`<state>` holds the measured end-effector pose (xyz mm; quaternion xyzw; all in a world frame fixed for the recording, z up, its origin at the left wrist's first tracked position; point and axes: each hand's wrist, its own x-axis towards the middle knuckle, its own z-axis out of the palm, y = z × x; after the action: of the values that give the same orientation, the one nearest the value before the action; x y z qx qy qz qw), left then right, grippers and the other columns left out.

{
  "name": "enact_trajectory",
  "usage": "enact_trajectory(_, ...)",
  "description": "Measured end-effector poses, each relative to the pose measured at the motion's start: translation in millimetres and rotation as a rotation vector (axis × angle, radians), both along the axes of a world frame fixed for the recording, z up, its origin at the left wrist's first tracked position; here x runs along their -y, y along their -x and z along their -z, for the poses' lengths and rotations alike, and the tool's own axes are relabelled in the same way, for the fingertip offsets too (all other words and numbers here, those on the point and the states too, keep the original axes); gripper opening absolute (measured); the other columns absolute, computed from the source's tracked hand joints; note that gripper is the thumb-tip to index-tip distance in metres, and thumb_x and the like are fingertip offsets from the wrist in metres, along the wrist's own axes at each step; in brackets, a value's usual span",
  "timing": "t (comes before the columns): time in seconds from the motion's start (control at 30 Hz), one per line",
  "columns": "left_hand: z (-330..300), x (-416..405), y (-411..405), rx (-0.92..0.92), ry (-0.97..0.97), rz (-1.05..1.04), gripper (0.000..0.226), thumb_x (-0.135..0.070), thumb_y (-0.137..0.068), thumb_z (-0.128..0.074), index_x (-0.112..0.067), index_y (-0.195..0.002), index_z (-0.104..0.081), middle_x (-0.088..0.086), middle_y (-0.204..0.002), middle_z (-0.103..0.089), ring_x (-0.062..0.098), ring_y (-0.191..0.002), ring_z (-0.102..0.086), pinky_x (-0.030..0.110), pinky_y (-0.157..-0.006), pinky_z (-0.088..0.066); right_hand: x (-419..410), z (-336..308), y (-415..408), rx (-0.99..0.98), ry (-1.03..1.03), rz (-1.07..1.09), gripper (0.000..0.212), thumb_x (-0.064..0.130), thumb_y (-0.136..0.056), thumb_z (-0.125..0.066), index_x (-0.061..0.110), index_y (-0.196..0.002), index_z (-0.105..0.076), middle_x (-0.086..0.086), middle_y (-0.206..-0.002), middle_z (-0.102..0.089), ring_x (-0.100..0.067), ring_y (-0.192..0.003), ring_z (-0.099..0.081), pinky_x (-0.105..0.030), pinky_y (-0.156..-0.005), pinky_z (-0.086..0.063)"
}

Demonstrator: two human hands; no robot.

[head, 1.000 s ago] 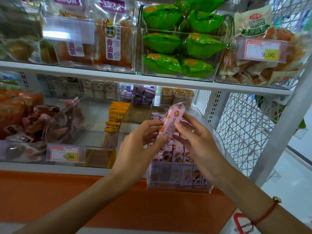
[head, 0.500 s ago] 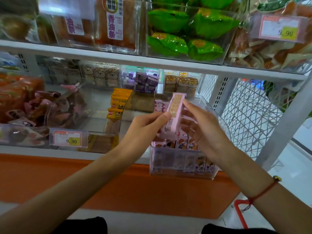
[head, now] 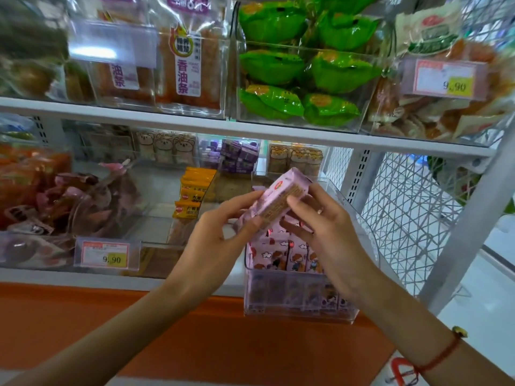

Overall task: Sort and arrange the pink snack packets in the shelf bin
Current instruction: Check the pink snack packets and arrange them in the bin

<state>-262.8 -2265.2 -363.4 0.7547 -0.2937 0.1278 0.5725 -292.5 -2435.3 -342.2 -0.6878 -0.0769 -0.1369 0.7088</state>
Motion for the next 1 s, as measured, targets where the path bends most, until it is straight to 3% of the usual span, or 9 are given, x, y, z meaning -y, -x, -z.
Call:
enact_trajectory(0.13,-3,1,5,0.148,-0.133,-0.146,0.043,-0.031,-0.082,-0.069,-0.041,-0.122,-0.056,-0.025,-0.111,-0.057,0.001,-0.106,-0.053,0.03,-0.087,-0.052,-2,3,1,-0.056,0.09,0.071,0.053,0.061,-0.06,-0.066,0.034,-0.106,-0.065,0.004,-0.103,-0.071,-0.013,-0.101,-0.066,-0.033,-0.088,-0.053)
enact_trajectory(0.23,-7,3,10,0.136,-0.185,-0.077,0.045,-0.057,-0.074,-0.056,-0.05,-0.117,-0.051,-0.031,-0.111,-0.051,-0.004,-0.106,-0.05,0.026,-0.085,-0.051,1,5,1,-0.081,0.014,0.076,0.05,0.051,-0.063,-0.067,0.02,-0.102,-0.066,0.001,-0.091,-0.074,-0.014,-0.091,-0.069,-0.03,-0.083,-0.054)
enact_trajectory(0.33,-7,4,10,-0.046,-0.151,-0.057,0.065,-0.072,-0.073,-0.039,-0.048,-0.133,-0.041,-0.031,-0.118,-0.049,-0.007,-0.11,-0.049,0.026,-0.091,-0.048,3,2,2,-0.097,-0.134,0.014,0.058,0.037,-0.068,-0.068,0.006,-0.115,-0.057,0.001,-0.082,-0.073,-0.011,-0.08,-0.07,-0.023,-0.072,-0.054)
enact_trajectory(0.47,-7,3,8,-0.185,-0.107,0.076,0.063,-0.061,-0.079,-0.044,-0.029,-0.133,-0.053,-0.02,-0.104,-0.065,-0.009,-0.093,-0.06,0.011,-0.074,-0.05,4,-1,4,-0.064,-0.172,-0.024,0.058,0.028,-0.069,-0.068,0.008,-0.121,-0.054,-0.003,-0.098,-0.068,-0.015,-0.093,-0.068,-0.026,-0.078,-0.054)
enact_trajectory(0.6,-2,3,7,-0.133,-0.112,-0.058,0.035,-0.046,-0.077,-0.066,-0.035,-0.11,-0.059,-0.022,-0.101,-0.064,-0.006,-0.094,-0.06,0.019,-0.08,-0.053,4,0,6,-0.023,0.022,-0.03,0.046,0.036,-0.071,-0.065,0.03,-0.117,-0.061,0.008,-0.101,-0.07,-0.017,-0.108,-0.063,-0.035,-0.093,-0.05)
enact_trajectory(0.67,0,4,8,-0.096,-0.103,-0.126,0.036,-0.041,-0.073,-0.074,-0.036,-0.105,-0.058,-0.022,-0.103,-0.063,-0.006,-0.096,-0.059,0.023,-0.088,-0.051,2,2,7,0.02,0.077,-0.031,0.045,0.039,-0.073,-0.065,0.043,-0.118,-0.059,0.012,-0.105,-0.069,-0.013,-0.106,-0.064,-0.037,-0.096,-0.048)
enact_trajectory(0.8,-5,5,11,-0.071,-0.069,-0.06,0.052,-0.052,-0.074,-0.065,-0.038,-0.123,-0.055,-0.024,-0.111,-0.062,-0.007,-0.105,-0.056,0.03,-0.097,-0.047,-2,3,10,0.087,0.132,0.027,0.054,0.046,-0.07,-0.067,0.038,-0.121,-0.053,0.015,-0.111,-0.068,-0.004,-0.106,-0.062,-0.036,-0.097,-0.049)
enact_trajectory(0.9,-8,5,13,-0.077,-0.047,0.015,0.052,-0.049,-0.08,-0.06,-0.038,-0.13,-0.052,-0.023,-0.113,-0.062,-0.001,-0.105,-0.059,0.029,-0.092,-0.051,-2,2,10,0.081,0.153,0.025,0.051,0.046,-0.071,-0.066,0.035,-0.119,-0.054,0.016,-0.112,-0.067,-0.002,-0.109,-0.06,-0.033,-0.096,-0.048)
enact_trajectory(1.0,-9,5,12,-0.134,0.087,0.048,0.045,-0.039,-0.08,-0.063,-0.031,-0.124,-0.055,-0.018,-0.111,-0.065,0.001,-0.103,-0.063,0.022,-0.085,-0.053,-1,3,9,0.049,0.196,-0.065,0.041,0.045,-0.078,-0.064,0.048,-0.116,-0.052,0.024,-0.118,-0.061,0.005,-0.108,-0.057,-0.02,-0.088,-0.045)
